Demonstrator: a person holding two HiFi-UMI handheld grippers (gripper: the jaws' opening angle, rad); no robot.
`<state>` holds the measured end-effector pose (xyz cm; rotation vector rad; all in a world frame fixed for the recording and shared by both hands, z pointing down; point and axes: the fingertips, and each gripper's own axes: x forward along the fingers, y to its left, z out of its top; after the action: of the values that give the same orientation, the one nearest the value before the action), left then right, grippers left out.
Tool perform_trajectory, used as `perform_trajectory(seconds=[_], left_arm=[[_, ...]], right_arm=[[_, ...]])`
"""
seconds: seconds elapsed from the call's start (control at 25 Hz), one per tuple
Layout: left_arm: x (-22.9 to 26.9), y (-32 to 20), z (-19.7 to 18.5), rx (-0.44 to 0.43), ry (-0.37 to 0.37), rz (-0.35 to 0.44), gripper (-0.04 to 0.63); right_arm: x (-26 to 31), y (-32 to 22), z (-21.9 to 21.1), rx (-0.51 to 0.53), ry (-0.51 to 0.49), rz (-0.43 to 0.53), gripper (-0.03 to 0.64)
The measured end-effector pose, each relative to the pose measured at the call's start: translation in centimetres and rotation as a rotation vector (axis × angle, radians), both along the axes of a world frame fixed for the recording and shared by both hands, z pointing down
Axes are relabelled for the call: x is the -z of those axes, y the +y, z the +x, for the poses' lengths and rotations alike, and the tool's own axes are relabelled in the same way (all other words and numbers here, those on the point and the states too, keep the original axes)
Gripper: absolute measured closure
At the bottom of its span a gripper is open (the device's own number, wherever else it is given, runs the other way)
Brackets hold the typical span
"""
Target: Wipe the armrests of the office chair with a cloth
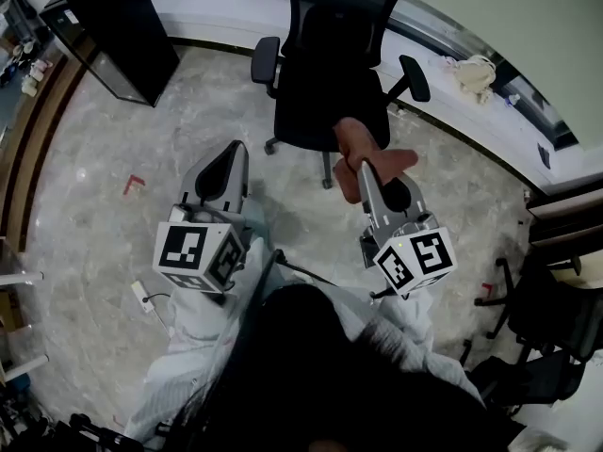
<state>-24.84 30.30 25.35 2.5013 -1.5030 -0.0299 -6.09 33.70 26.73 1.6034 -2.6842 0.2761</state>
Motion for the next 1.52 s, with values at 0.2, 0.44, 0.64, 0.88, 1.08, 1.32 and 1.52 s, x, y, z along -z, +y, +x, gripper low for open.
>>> perform_trajectory(seconds=[0.2, 0.44, 0.64, 0.88, 1.08, 1.32, 1.52], left_arm=[[-1.3, -11.5, -2.2, -0.032, -0.02, -0.001, 0.592], [-0.2, -27.8, -4.5, -0.146, -0.063, -0.002, 0.592], [0.2, -38.8, -5.2, -0.215, -0.088, 0.006, 0.592], [-2.8, -44.8, -5.3, -0.198, -0.081, -0.074, 0.592], [-4.4, -47.4, -6.4, -0.15, -0.071, -0.113, 0.592], [-7.3, -47.9, -8.8, -0.079, -0.067, -0.17, 0.592], [-11.4, -47.1, -12.3, 0.012, -0.079, -0.261, 0.592]], right_arm=[[-1.5, -10.7, -2.9, -0.02, 0.011, -0.005, 0.592], [-2.1, -25.6, -6.5, -0.1, -0.008, -0.036, 0.592], [-2.7, -35.9, -7.8, -0.168, -0.007, -0.069, 0.592], [-5.4, -42.8, -7.9, -0.145, 0.03, -0.14, 0.592], [-8.2, -46.0, -7.7, -0.123, 0.028, -0.206, 0.592], [-15.4, -53.0, -8.3, -0.067, 0.088, -0.277, 0.592], [-23.7, -59.1, -10.3, -0.013, 0.087, -0.389, 0.592]])
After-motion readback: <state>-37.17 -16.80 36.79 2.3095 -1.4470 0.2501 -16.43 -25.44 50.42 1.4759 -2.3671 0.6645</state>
